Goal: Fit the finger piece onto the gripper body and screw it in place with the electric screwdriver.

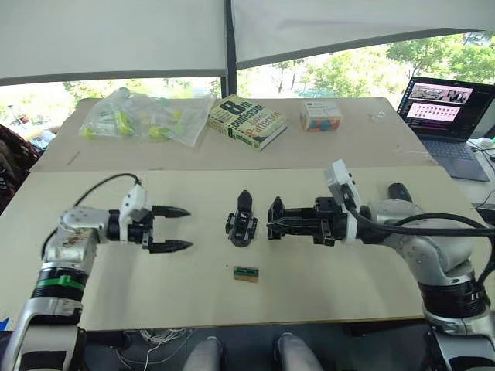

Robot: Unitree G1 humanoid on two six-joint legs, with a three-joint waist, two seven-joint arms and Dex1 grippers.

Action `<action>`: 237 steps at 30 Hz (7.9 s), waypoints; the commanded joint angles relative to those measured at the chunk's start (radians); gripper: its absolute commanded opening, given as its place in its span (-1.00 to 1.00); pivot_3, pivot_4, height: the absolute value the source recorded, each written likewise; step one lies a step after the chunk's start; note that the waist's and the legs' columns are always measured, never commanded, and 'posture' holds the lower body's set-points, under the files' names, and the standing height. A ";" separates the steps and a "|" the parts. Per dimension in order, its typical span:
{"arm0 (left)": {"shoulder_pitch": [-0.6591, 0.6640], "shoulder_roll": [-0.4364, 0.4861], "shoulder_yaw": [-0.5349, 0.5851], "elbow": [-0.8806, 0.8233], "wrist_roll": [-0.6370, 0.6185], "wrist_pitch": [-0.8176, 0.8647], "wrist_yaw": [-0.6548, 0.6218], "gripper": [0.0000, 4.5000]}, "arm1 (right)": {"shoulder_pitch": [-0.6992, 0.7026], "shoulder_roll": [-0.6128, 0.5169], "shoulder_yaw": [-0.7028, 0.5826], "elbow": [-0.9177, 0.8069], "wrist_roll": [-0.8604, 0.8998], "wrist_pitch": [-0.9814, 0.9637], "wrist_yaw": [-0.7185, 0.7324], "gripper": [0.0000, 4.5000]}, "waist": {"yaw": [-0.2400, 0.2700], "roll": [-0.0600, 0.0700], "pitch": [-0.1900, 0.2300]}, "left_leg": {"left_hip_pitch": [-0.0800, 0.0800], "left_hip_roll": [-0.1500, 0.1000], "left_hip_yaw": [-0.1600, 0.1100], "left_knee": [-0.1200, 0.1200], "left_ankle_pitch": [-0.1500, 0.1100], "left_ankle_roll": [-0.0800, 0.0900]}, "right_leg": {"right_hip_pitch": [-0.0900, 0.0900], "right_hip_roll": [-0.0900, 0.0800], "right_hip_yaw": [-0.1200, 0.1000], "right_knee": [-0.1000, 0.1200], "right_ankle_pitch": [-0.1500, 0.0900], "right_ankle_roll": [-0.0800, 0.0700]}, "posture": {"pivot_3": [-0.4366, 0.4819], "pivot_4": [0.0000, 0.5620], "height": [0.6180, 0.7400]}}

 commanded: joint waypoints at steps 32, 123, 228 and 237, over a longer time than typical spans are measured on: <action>-0.279 -0.340 -0.099 0.504 0.222 -0.348 0.042 1.00 | 0.100 0.032 0.061 0.013 -0.167 -0.343 0.056 -0.82 | 0.003 0.000 0.000 | -0.001 -0.001 0.000 0.006 -0.001 0.002 | 0.001 0.001 0.000 0.002 0.001 0.001 | -0.05 -0.47 1.00; -0.261 -0.342 -0.117 0.480 0.259 -0.331 0.088 0.03 | 0.028 0.190 0.278 0.335 -0.434 -0.254 -0.088 -0.82 | 0.000 0.000 -0.006 | 0.007 -0.001 0.000 0.014 -0.002 0.004 | 0.007 0.001 0.000 0.011 0.001 0.002 | -0.05 -0.47 1.00; 0.202 0.020 0.178 -0.768 -0.343 0.347 0.293 1.00 | -0.244 -0.384 -0.065 1.130 -0.477 0.072 -0.213 0.60 | 0.000 0.004 -0.004 | 0.001 0.004 0.017 0.012 -0.006 0.009 | 0.004 0.000 0.004 -0.004 0.003 0.004 | -0.05 -0.47 1.00; 0.211 0.024 0.175 -0.732 -0.336 0.326 0.253 1.00 | -0.154 -0.410 -0.184 0.910 -0.383 0.050 -0.102 -0.13 | 0.000 0.007 -0.003 | 0.001 0.003 0.012 0.011 -0.006 0.009 | 0.004 0.000 0.004 -0.003 0.003 0.004 | -0.05 -0.47 1.00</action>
